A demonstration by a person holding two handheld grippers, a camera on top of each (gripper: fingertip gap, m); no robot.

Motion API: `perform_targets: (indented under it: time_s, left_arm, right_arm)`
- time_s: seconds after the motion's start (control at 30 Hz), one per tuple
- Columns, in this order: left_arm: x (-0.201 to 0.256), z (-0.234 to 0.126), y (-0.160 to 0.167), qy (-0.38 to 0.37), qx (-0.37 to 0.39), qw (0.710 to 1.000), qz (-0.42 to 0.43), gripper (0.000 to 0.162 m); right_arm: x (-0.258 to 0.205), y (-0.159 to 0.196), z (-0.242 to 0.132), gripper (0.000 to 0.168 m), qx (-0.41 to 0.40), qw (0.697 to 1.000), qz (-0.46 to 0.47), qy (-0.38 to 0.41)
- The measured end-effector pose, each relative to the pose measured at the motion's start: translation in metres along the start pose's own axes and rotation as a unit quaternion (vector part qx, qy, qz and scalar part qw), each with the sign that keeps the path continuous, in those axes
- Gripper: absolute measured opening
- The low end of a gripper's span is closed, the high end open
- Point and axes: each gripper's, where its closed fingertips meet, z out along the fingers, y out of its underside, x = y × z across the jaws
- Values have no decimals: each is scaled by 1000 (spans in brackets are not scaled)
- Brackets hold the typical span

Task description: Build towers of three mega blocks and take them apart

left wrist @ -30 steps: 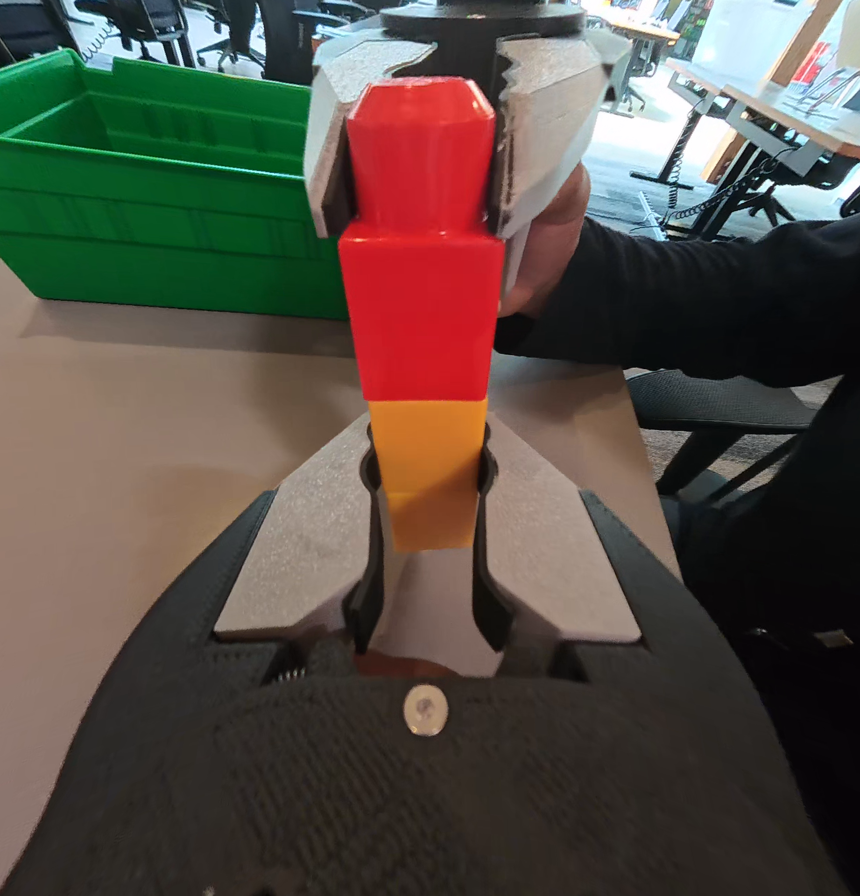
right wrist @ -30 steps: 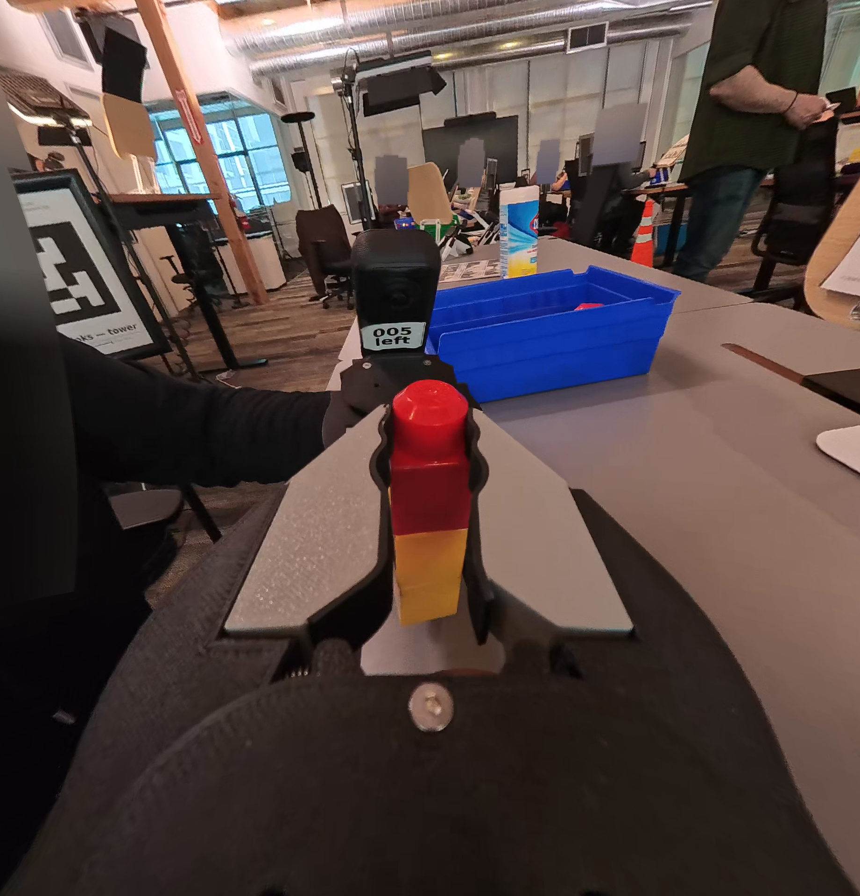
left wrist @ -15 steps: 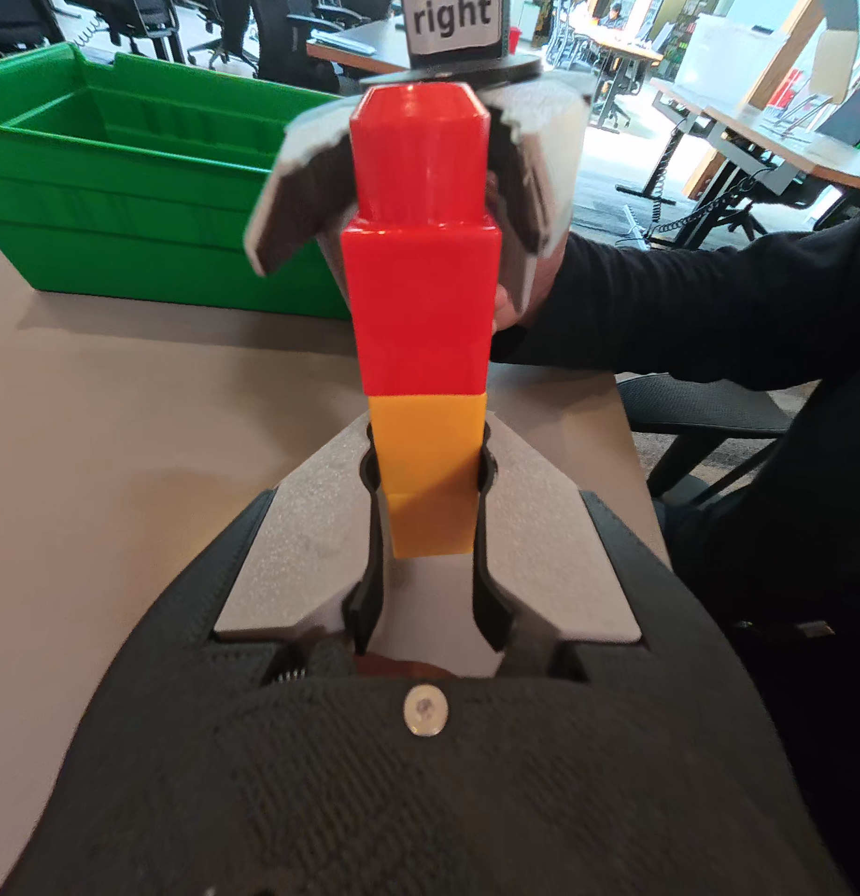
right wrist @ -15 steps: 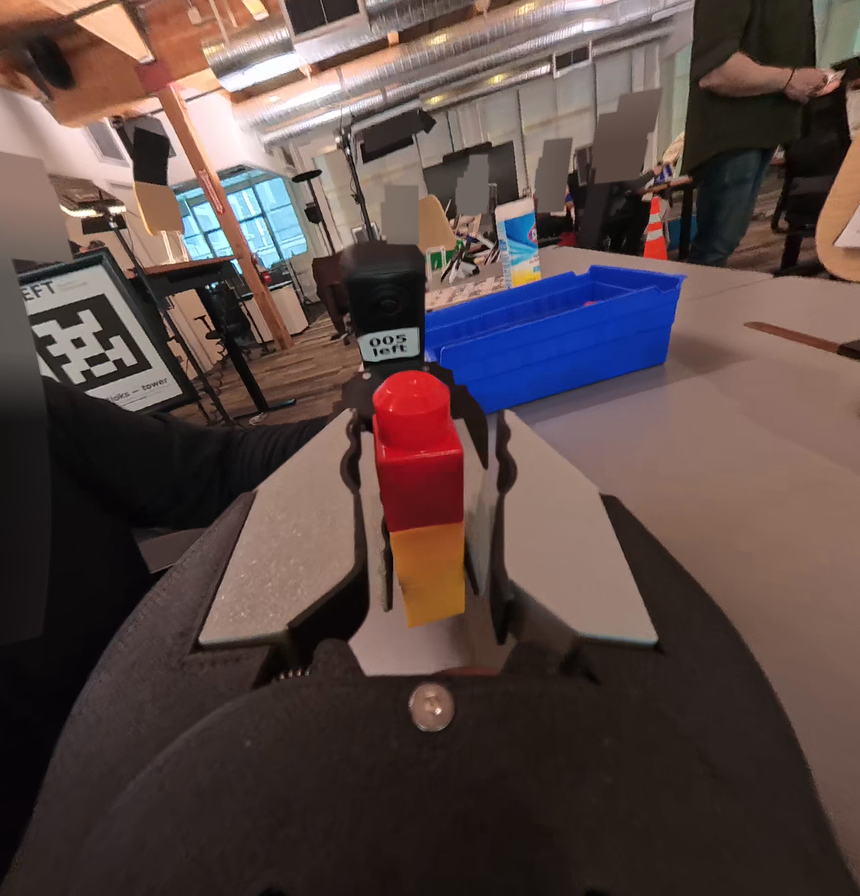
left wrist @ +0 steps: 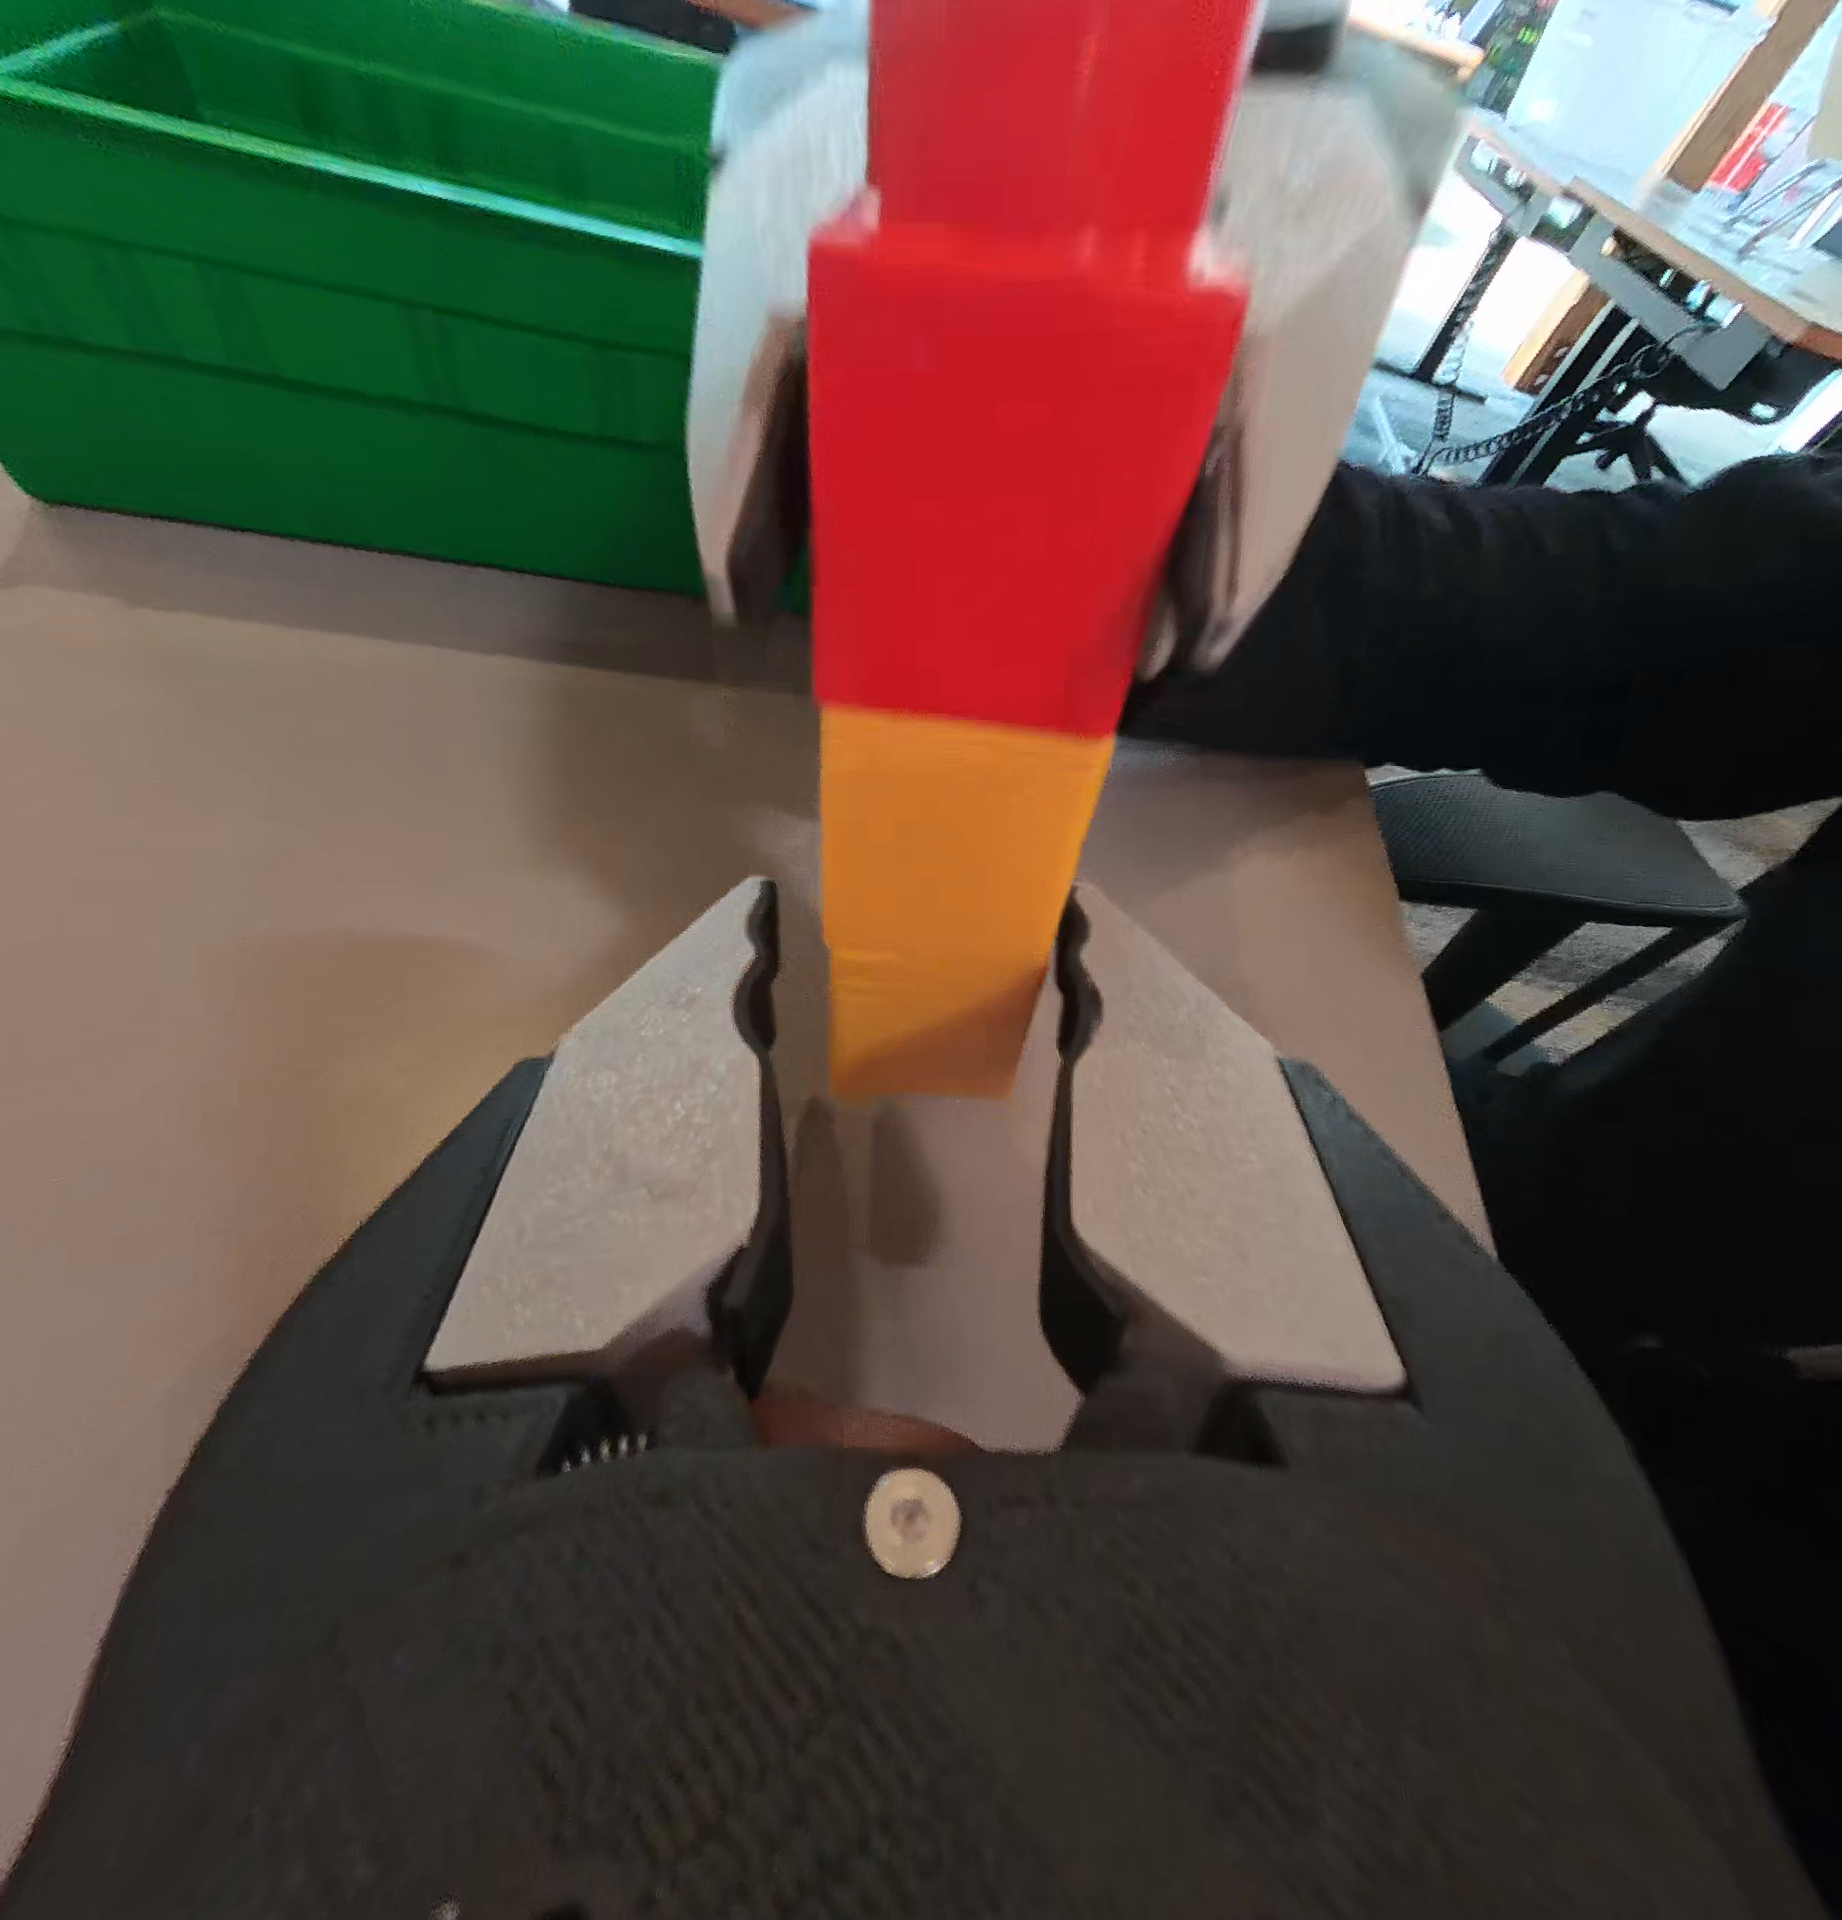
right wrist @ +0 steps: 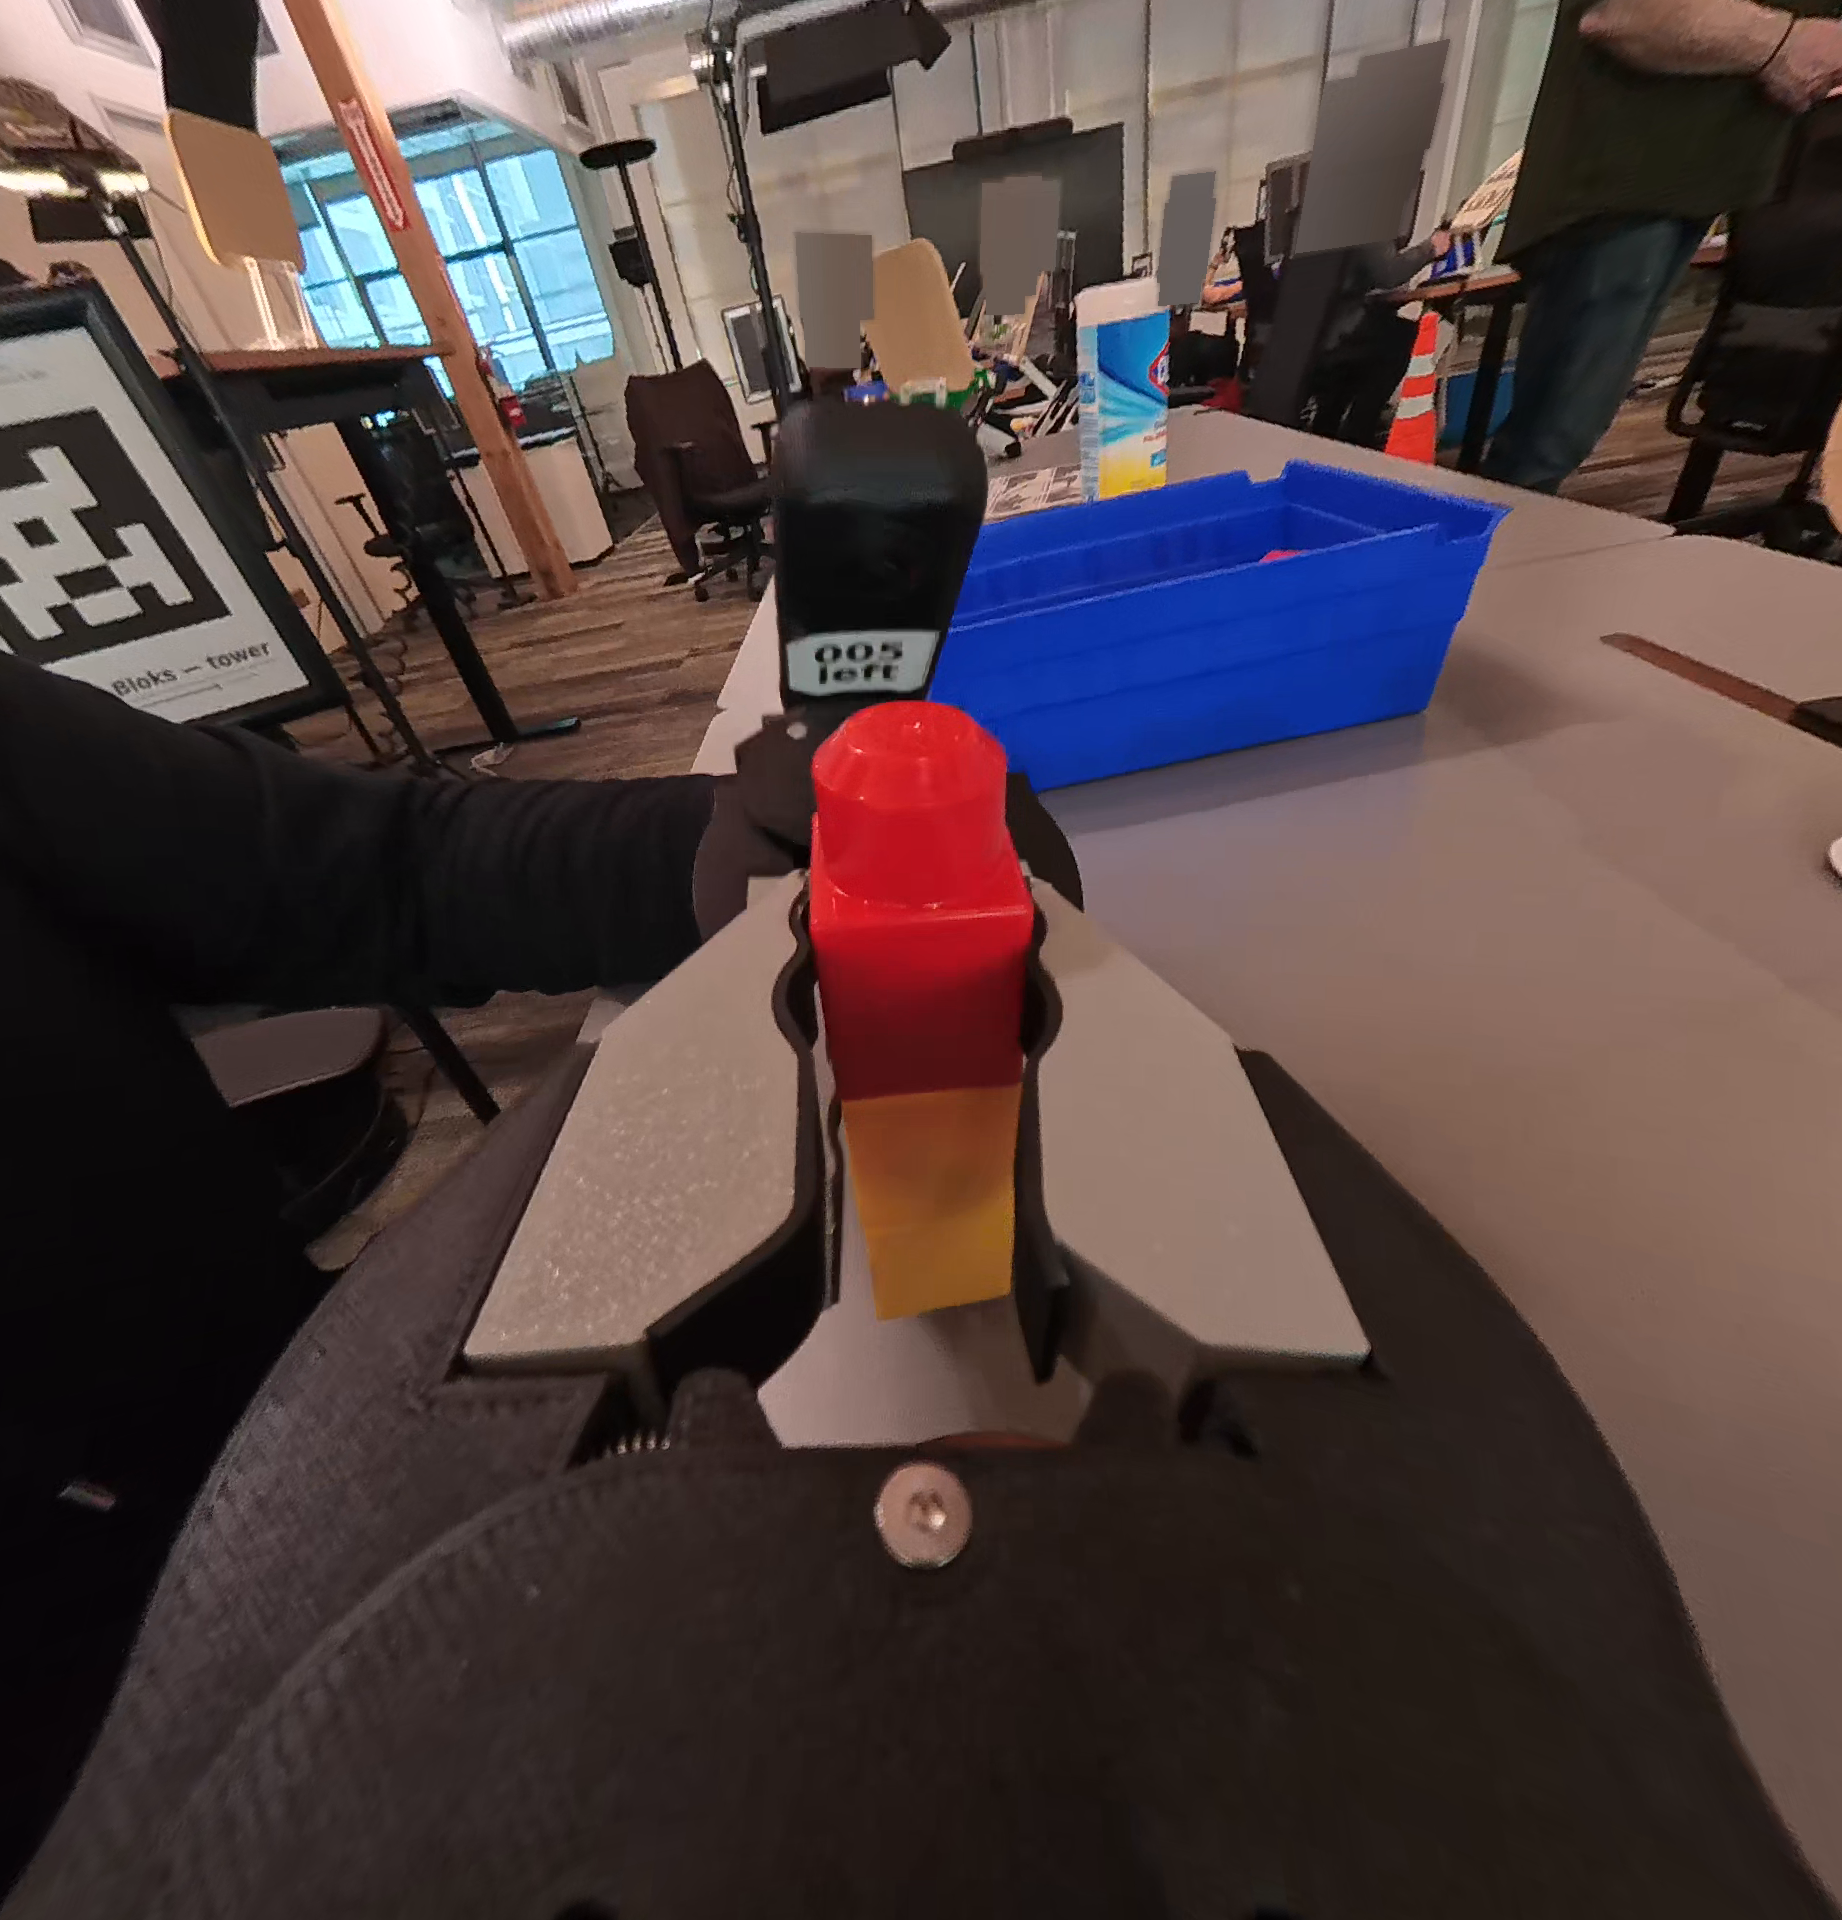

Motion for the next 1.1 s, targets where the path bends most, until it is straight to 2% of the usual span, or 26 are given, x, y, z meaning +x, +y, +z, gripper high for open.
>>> perform_targets:
  time_s: [0.07, 0.17, 0.37, 0.47, 0.57, 0.7, 0.77, 0.83, 0.9, 1.0, 1.1]
  left_arm:
    - [-2, 3, 10, -2, -27, 1000, -5, 64]
    - [-9, 7, 20, -21, -56, 998, -12, 65]
    - [-23, 3, 13, -62, -35, 997, -4, 57]
    - [-34, -1, 11, -84, -26, 996, -13, 54]
    - [-42, -4, 10, -96, -23, 995, -29, 52]
    - [-46, -5, 12, -103, -28, 994, -26, 52]
    - [-43, -3, 14, -102, -35, 994, -15, 52]
    - [-41, -2, 14, -99, -40, 994, -7, 52]
    - [-41, -2, 14, -98, -39, 994, -6, 52]
    - [-44, -4, 14, -102, -36, 994, -10, 51]
    - [-45, -5, 14, -103, -35, 994, -11, 51]
  right_arm:
    - [1, -7, -5, 34, 16, 1000, -1, 6]
    - [1, -20, -13, 34, 40, 999, -13, 16]
    - [-5, -46, -31, 34, 87, 995, -44, 28]
    - [-14, -76, -51, 34, 148, 987, -56, 34]
    - [8, -112, -92, 34, 206, 965, -76, 141]
    - [78, -133, -159, 34, 187, 921, -97, 326]
    - [121, -129, -189, 34, 159, 897, -88, 403]
    - [162, -110, -202, 34, 109, 890, -77, 436]
    - [195, -90, -205, 34, 77, 891, -45, 446]
    - [234, -63, -197, 34, 72, 896, 23, 437]
    - [263, -41, -187, 35, 36, 893, 0, 449]
